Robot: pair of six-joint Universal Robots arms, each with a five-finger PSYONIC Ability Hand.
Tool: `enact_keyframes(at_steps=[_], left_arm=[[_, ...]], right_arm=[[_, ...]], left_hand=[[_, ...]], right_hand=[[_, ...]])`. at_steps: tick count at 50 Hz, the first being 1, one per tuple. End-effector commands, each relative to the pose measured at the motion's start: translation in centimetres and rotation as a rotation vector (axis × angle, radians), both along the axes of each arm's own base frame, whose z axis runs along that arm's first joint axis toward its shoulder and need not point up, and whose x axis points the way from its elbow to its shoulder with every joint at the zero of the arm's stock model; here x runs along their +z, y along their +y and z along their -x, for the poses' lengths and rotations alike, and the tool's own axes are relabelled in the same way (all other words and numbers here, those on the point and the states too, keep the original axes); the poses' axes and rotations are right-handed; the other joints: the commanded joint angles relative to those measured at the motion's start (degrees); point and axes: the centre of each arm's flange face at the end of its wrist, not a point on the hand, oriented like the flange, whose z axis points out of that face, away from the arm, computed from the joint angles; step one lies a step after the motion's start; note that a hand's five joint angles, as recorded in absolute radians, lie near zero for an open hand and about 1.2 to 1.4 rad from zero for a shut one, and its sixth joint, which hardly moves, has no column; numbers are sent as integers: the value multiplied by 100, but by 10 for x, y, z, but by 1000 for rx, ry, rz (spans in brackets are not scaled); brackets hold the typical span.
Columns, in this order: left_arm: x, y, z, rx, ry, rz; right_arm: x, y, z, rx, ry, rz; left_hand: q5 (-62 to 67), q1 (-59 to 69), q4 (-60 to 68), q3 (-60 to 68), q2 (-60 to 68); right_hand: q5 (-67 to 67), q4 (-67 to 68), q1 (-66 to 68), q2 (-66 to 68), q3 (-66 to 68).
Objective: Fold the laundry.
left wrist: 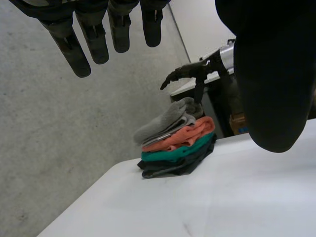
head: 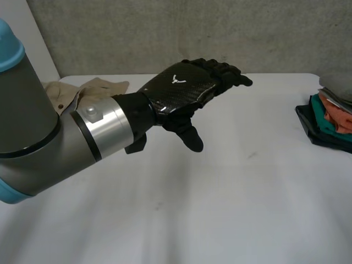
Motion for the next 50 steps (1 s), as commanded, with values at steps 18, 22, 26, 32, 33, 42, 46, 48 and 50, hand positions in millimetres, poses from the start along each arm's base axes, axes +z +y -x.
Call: enact_keyframes(at_steps=[18, 22, 26, 32, 33, 42, 46, 48, 50], left_arm=[[128, -40, -32, 326, 362, 189], [141, -93, -83, 570, 385, 249], [125, -145, -138, 774, 306, 264], [50, -213, -176, 925, 65, 203], [25, -230, -185, 954, -5, 192], [-98, -305, -208, 985, -228, 239], [-139, -329, -218, 987, -240, 281], [-162, -339, -218, 957, -233, 303], [-176, -344, -217, 940, -230, 308]], right_arm=[[179, 39, -74, -345, 357, 604], [168, 59, -154, -107, 278, 666], [124, 91, -235, 154, 230, 571], [39, 136, -292, 360, 311, 322], [27, 138, -295, 373, 331, 291], [-64, 160, -301, 426, 478, 45], [-80, 168, -297, 429, 484, -9], [-87, 172, -295, 434, 485, -28], [-88, 173, -295, 436, 487, -29]], left_hand=[[-246, -91, -145, -188, -161], [-242, -86, -141, -183, -156], [-225, -69, -124, -166, -139], [-242, -86, -141, -183, -156], [-242, -86, -141, -183, -156], [-242, -86, -141, -183, -156], [-242, -86, -141, -183, -156], [-208, -53, -107, -150, -123], [-108, 48, -7, -49, -22]], right_hand=[[-248, -181, -377, -249, -183], [-248, -181, -377, -249, -183], [-248, -181, -377, -249, -183], [-248, -181, -377, -249, -183], [-248, -181, -377, -249, -183], [-248, -181, -377, -249, -183], [-248, -181, -377, -249, -183], [-248, -181, -377, -249, -183], [-248, -181, -377, -249, -183]])
